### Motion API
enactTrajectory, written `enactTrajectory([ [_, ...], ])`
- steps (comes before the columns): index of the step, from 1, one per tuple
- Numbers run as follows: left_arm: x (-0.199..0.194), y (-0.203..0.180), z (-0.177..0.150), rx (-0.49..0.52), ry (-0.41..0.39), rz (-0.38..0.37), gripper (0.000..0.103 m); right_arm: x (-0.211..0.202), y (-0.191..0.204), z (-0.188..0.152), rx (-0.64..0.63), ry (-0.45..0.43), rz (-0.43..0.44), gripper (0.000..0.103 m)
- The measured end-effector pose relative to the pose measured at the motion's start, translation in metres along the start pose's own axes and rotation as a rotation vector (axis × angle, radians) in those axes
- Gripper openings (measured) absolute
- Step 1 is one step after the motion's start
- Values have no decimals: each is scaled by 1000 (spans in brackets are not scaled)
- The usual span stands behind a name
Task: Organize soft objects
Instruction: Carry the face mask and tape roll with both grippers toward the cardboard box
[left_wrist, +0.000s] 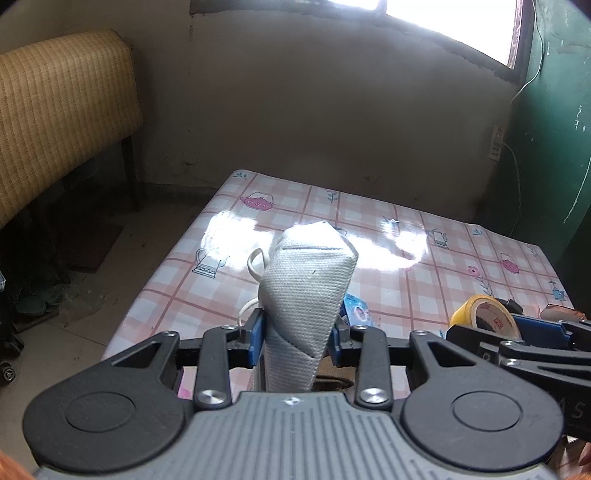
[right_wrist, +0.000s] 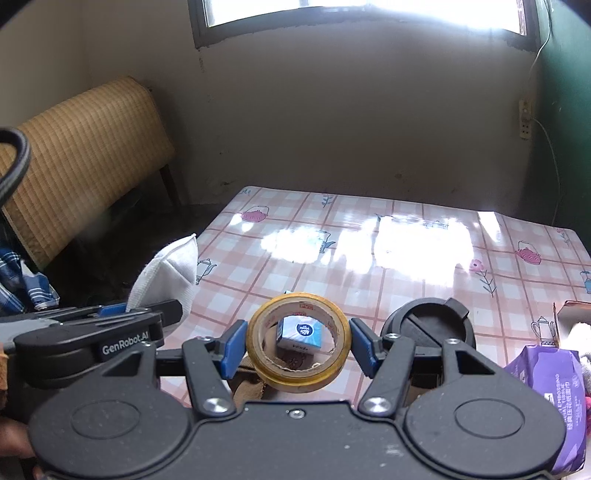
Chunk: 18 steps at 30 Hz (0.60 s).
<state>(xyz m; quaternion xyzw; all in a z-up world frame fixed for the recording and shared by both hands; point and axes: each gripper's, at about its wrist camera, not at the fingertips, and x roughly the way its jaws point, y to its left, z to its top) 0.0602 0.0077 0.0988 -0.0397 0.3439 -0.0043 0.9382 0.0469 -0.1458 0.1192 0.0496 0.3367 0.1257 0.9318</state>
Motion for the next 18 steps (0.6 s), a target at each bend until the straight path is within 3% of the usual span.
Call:
enactTrajectory([
  [18, 6, -32, 3, 33, 20, -58, 35, -9, -29, 5, 34, -16, -53, 72],
])
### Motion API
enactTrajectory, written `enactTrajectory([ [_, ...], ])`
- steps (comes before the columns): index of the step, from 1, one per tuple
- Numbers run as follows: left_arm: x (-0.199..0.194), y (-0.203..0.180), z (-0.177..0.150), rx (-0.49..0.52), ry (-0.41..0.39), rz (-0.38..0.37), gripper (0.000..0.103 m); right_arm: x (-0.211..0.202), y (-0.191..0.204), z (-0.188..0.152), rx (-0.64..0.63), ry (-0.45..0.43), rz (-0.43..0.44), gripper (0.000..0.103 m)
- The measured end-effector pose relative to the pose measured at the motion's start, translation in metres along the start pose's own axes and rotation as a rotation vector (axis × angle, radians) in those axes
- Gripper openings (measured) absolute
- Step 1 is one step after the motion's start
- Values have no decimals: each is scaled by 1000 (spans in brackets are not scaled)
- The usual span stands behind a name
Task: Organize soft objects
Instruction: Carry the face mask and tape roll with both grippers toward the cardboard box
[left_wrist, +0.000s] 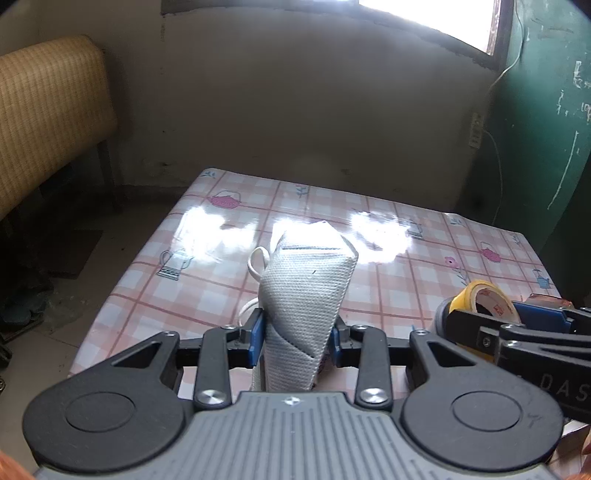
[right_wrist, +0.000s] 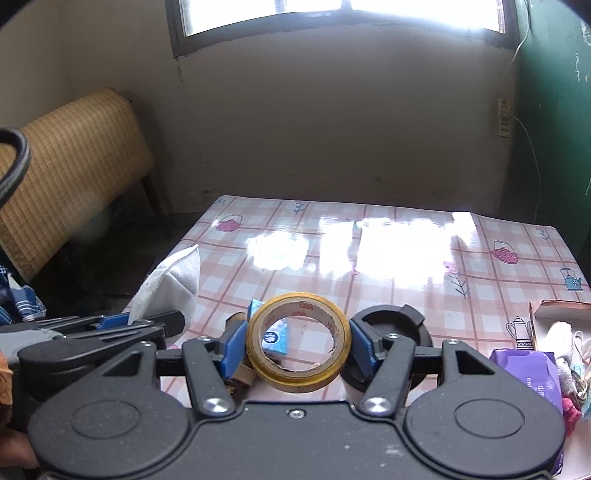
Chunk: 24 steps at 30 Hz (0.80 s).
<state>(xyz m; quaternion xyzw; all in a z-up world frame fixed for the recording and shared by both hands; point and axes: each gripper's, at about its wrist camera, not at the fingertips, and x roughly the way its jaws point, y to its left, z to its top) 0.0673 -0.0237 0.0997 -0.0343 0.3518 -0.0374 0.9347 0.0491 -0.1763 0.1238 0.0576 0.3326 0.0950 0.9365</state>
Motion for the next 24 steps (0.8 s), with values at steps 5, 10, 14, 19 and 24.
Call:
enactTrajectory([
  [5, 2, -12, 0, 15, 2, -11, 35, -1, -6, 0, 9, -2, -11, 72],
  [10, 3, -21, 1, 29, 5, -25, 36, -3, -14, 0, 21, -6, -25, 72],
  [14, 3, -29, 1, 42, 4, -39, 36, -7, -22, 1, 29, -8, -37, 72],
  [19, 3, -38, 2, 59, 5, -52, 36, -13, -29, 1, 43, -12, -50, 72],
  [24, 5, -48, 1, 75, 13, -66, 36, -17, -39, 1, 59, -15, -64, 72],
])
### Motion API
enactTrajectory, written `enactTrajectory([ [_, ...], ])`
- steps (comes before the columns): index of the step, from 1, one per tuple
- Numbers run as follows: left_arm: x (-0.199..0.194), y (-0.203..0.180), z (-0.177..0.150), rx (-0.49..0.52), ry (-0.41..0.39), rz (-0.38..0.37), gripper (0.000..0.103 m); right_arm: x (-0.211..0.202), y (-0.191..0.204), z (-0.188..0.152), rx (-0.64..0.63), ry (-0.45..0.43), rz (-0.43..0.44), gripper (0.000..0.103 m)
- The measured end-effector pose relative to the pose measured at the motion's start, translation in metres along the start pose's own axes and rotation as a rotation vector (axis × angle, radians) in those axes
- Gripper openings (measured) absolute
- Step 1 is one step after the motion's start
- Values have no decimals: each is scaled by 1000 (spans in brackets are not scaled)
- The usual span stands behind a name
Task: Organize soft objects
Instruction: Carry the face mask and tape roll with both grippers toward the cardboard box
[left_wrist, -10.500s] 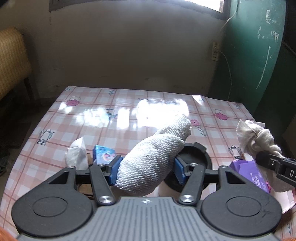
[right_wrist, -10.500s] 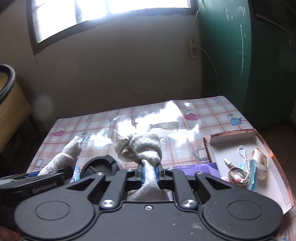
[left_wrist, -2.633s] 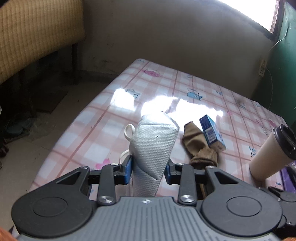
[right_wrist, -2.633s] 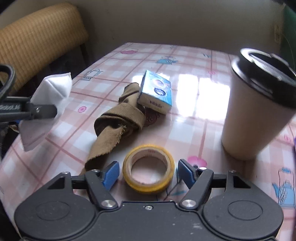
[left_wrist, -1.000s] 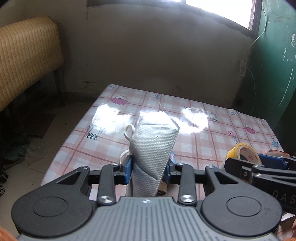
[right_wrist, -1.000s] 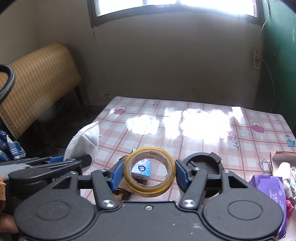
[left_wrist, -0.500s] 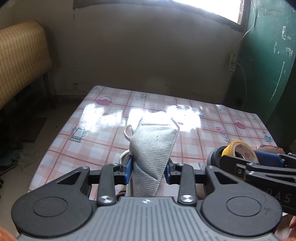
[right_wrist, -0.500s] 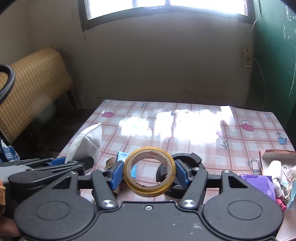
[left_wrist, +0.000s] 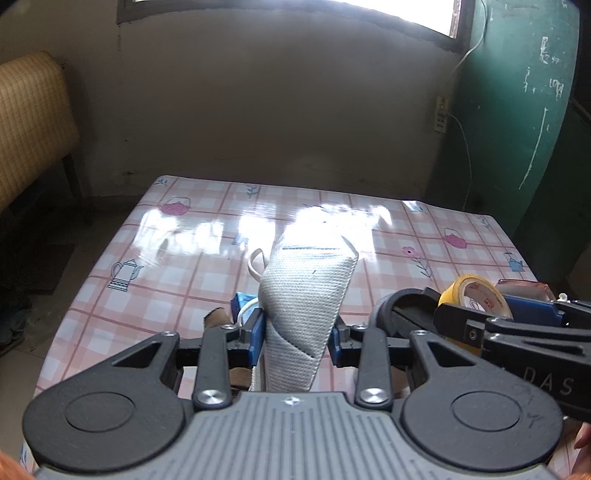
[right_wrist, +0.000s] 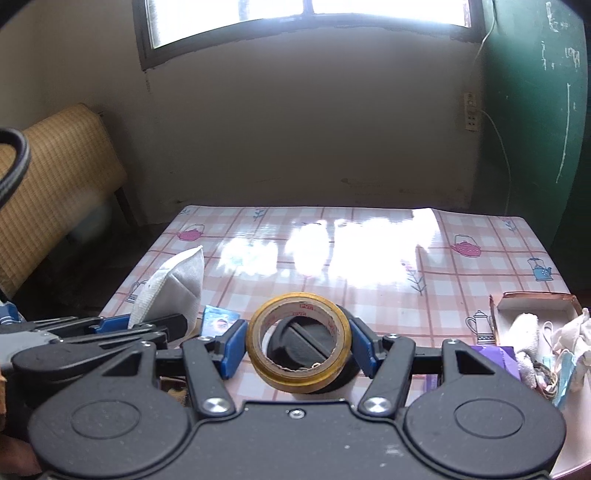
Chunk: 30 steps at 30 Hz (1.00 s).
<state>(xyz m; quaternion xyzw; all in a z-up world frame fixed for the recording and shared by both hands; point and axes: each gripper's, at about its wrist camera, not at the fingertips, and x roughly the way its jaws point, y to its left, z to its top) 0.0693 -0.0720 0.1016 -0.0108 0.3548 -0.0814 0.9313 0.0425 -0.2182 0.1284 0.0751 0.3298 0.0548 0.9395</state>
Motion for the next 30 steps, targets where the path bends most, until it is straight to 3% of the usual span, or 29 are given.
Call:
enactTrajectory([
  [30, 16, -64, 3, 95, 19, -81, 36, -11, -74, 0, 97, -19, -80, 72],
])
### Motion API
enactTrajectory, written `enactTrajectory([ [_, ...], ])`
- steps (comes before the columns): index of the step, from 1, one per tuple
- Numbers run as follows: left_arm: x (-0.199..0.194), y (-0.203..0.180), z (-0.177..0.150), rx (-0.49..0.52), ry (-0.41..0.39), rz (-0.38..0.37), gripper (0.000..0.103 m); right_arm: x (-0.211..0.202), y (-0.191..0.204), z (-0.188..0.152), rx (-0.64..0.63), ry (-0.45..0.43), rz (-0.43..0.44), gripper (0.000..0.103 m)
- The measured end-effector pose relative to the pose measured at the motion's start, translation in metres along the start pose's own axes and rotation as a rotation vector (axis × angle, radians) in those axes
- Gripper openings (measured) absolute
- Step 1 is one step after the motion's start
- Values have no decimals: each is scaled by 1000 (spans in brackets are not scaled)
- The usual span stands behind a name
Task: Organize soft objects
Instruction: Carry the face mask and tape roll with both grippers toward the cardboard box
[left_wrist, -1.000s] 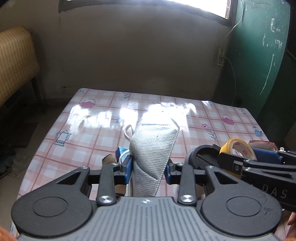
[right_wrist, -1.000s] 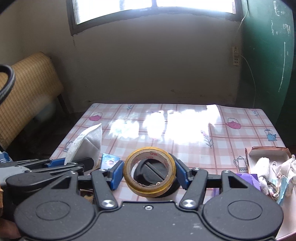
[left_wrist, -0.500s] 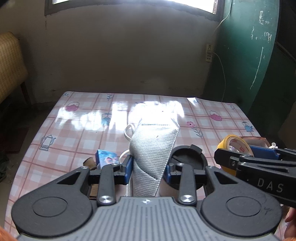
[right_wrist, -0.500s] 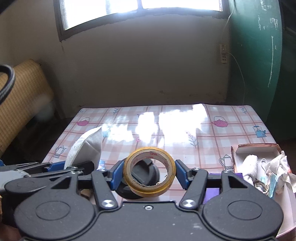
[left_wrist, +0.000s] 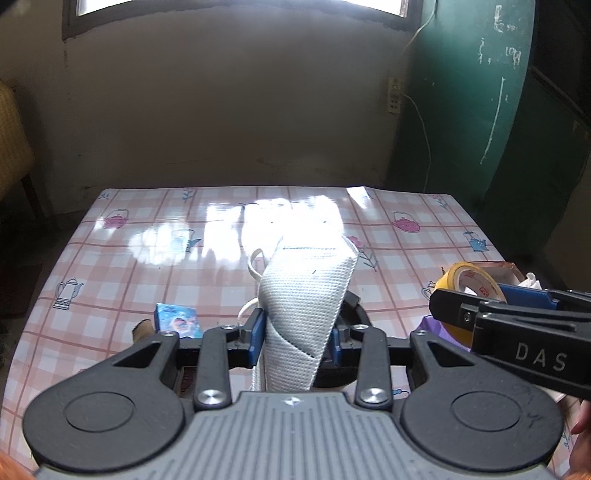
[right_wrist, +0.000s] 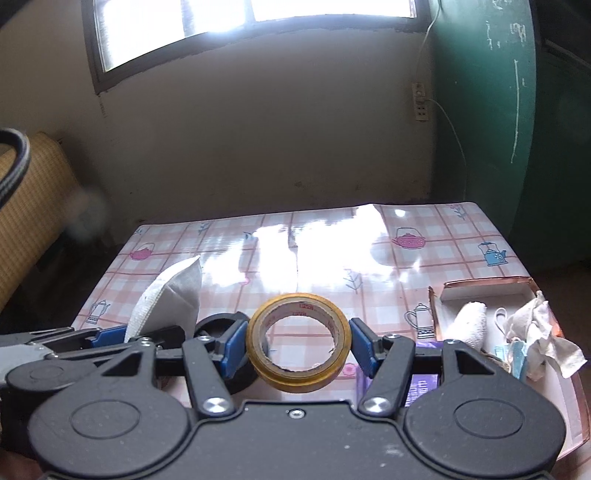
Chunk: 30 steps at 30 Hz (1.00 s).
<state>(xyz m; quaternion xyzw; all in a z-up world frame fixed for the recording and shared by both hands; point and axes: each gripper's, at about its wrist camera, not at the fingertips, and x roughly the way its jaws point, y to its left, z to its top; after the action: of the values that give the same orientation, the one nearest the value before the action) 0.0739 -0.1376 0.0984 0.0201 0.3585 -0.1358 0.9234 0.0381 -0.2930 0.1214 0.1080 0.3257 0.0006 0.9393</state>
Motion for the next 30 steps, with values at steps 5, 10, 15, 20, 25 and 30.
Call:
enactTrajectory([
  [5, 3, -9, 0, 16, 1, -17, 36, -1, -11, -1, 11, 4, -24, 72],
  [10, 7, -17, 0, 32, 7, -30, 36, -1, -23, -3, 21, 6, -53, 72],
  [15, 10, -24, -2, 45, 14, -41, 36, -2, -35, -4, 32, 6, -73, 72],
  [20, 13, -28, -2, 55, 17, -46, 36, -3, -44, -8, 42, 12, -86, 72],
  [25, 14, -34, -3, 66, 16, -49, 36, -5, -50, -11, 52, 17, -102, 72],
  [30, 13, -33, -2, 70, 7, -42, 36, -7, -56, -13, 62, 18, -106, 72],
])
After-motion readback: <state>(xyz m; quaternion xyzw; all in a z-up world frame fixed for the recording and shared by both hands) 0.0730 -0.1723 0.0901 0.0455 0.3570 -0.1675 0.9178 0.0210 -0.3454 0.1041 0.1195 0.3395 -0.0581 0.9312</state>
